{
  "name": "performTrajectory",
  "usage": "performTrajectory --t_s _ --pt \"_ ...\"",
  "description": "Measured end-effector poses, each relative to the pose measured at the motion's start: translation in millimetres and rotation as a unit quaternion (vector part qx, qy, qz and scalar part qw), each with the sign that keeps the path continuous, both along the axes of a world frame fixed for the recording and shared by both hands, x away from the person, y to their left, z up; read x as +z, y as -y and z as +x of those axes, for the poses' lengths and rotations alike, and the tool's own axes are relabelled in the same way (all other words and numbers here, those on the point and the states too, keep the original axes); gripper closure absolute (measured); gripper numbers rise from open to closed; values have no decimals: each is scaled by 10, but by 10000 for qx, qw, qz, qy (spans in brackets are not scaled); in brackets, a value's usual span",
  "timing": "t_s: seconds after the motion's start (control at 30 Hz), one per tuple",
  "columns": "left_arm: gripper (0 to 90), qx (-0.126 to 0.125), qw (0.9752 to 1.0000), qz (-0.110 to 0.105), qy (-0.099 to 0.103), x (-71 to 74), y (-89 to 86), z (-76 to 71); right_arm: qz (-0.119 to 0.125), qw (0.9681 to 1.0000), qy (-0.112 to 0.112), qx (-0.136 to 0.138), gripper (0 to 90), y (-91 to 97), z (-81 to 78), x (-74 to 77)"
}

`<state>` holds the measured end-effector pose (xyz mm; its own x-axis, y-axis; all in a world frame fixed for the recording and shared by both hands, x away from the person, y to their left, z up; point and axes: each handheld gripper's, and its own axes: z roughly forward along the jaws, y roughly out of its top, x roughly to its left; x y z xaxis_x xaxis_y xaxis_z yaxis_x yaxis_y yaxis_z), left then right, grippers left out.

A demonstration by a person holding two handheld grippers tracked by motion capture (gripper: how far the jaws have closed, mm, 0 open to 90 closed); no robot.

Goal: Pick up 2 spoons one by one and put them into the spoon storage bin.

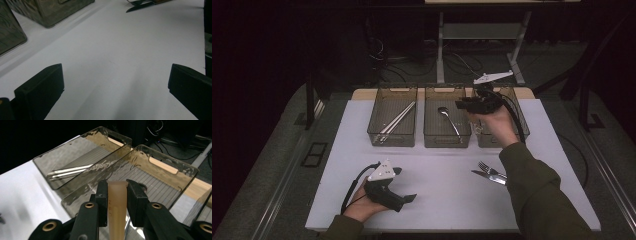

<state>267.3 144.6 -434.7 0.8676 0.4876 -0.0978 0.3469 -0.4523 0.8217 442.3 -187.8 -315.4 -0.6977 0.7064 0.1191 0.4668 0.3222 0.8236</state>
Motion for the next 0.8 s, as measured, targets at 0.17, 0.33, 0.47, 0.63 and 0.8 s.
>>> performTrajectory --t_s 0.17,0.33,0.47,0.63,0.8 --pt "0 -3 10000 -27 -7 1 0 1 -13 10000 -24 -34 729 -130 145 -48" --pt "0 -20 10000 -38 -2 4 -2 1 -85 10000 -13 -48 729 -261 269 -128" --pt "0 -23 10000 -56 0 7 -5 0 -145 9998 -79 -89 728 -340 357 -239" --pt "0 -27 10000 -77 -4 7 0 -2 -322 9991 -197 -179 727 -408 433 -412" --pt "0 -39 10000 -71 -4 9 4 -3 -459 9983 -319 -162 726 -488 480 -567"
